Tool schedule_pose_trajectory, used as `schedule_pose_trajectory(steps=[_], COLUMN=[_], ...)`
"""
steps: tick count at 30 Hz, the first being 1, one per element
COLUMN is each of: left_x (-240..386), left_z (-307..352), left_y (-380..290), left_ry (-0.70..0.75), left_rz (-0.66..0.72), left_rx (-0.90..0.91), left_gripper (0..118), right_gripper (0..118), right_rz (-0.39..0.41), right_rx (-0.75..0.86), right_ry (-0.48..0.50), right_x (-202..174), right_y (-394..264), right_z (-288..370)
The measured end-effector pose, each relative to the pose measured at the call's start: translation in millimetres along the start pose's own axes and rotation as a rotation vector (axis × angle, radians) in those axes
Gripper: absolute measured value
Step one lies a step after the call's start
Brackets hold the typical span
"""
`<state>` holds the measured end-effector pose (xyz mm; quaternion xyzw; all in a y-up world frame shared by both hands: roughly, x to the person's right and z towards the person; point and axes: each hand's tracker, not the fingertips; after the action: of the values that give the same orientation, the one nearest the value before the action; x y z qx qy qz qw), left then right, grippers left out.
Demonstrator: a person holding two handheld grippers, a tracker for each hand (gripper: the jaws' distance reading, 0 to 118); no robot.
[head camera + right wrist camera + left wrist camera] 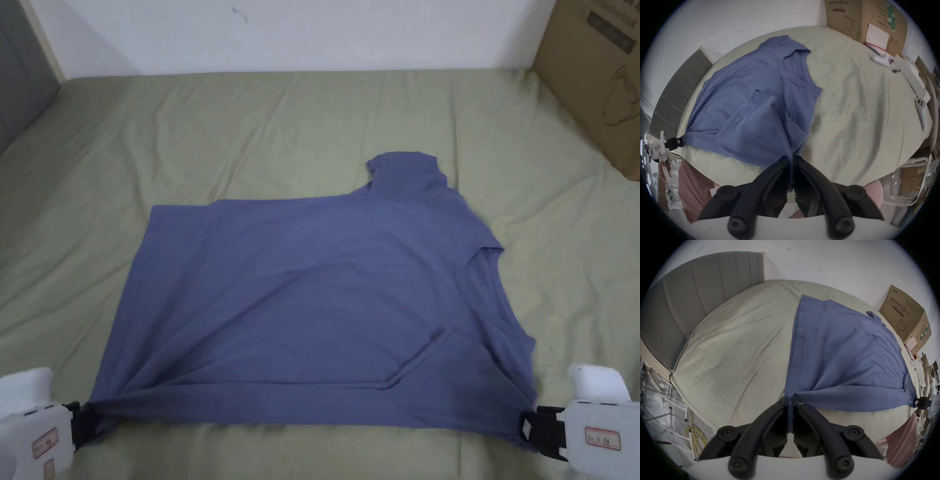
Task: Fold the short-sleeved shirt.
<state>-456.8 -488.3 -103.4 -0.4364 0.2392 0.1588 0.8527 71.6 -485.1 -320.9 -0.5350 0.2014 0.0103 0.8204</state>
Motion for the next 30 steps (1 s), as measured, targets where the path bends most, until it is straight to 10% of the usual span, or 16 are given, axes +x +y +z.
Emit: schedule_pose_trajectory(steps=[19, 23, 28, 30], left_x=[33.7, 42.3, 31.1, 22.4], left_z=[-39.6, -72.4, -53.1, -35.4], left_y=[128.6, 136.1, 122.4, 109.4], left_ry=[0.042, 0.12, 0.092, 0.04], left_rz=[-0.177, -0.236, -0.183, -0.115], left_rx=[0.024, -0.042, -0.016, 0.016], left_gripper=[7, 106, 101, 60], right_gripper=[6, 69, 68, 41], right_rz=[0.04, 0.052, 0.058, 0.044], right_rx=[0.078, 0.003, 0.047, 0.068], right_ry=[-0.08, -0.169, -0.157, -0.139], right_x=[-7.2, -7.7, -3.1, 0.8], right_y=[153.7, 169.0, 154.0, 139.2], right_z=[-26.0, -66.1, -43.9, -27.0])
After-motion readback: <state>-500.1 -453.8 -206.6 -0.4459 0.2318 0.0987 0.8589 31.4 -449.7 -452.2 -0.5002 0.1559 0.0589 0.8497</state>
